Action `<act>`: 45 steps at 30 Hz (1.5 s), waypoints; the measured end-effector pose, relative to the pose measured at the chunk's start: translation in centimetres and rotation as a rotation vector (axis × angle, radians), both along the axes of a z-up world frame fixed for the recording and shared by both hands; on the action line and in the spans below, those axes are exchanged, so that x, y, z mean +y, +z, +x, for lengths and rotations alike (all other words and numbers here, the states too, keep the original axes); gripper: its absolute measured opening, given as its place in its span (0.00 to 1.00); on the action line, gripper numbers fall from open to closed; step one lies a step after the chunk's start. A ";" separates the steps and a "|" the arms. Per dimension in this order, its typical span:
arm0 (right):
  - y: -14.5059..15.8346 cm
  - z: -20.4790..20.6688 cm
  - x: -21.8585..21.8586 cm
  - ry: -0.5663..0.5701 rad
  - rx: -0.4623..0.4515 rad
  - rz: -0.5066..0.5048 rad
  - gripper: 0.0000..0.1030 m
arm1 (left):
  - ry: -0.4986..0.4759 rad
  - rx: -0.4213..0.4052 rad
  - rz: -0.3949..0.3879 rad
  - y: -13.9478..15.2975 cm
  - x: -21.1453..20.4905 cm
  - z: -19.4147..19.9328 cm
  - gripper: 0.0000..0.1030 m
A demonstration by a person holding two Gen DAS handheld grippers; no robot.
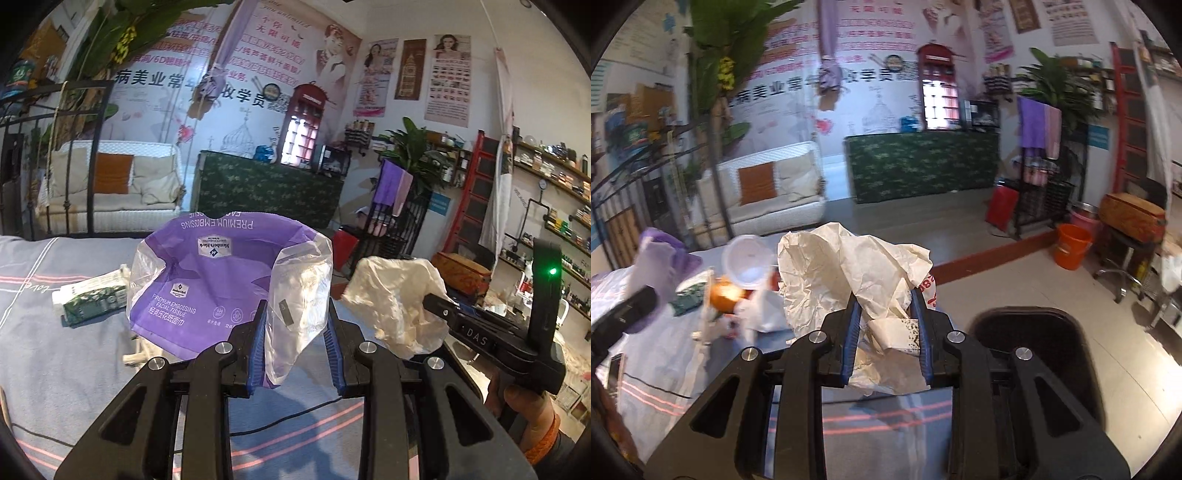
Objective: Collect trash
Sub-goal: 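Carry both items to the black bin while the right tool releases the white bag inside, then open the left tool over the black bin to drop the purple pouch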
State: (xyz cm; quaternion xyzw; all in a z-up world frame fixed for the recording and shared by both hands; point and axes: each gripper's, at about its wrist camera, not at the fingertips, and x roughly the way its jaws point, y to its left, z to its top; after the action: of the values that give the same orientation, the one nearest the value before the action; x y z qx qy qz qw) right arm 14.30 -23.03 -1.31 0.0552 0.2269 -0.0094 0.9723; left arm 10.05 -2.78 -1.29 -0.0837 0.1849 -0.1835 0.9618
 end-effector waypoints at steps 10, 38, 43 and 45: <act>-6.8 0.2 -10.9 -0.312 0.242 0.043 0.27 | -0.184 -0.050 0.044 0.0 -5.8 0.4 0.28; -7.5 -6.9 -21.4 -0.664 0.204 0.049 0.78 | -0.721 0.257 0.070 -6.2 -22.3 2.8 0.28; -7.4 -8.0 -22.6 -0.696 0.200 0.057 0.78 | -0.779 0.337 0.084 -8.0 -23.8 3.7 0.35; -7.3 -8.1 -22.8 -0.701 0.201 0.057 0.78 | -0.783 0.373 0.103 -8.8 -24.1 3.9 0.57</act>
State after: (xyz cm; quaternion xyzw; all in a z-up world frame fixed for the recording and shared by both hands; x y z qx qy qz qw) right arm 6.21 -45.80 -8.59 0.1554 0.2888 -0.3413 0.8809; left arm 13.92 -26.89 -10.05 0.0090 0.3823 -0.5068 0.7726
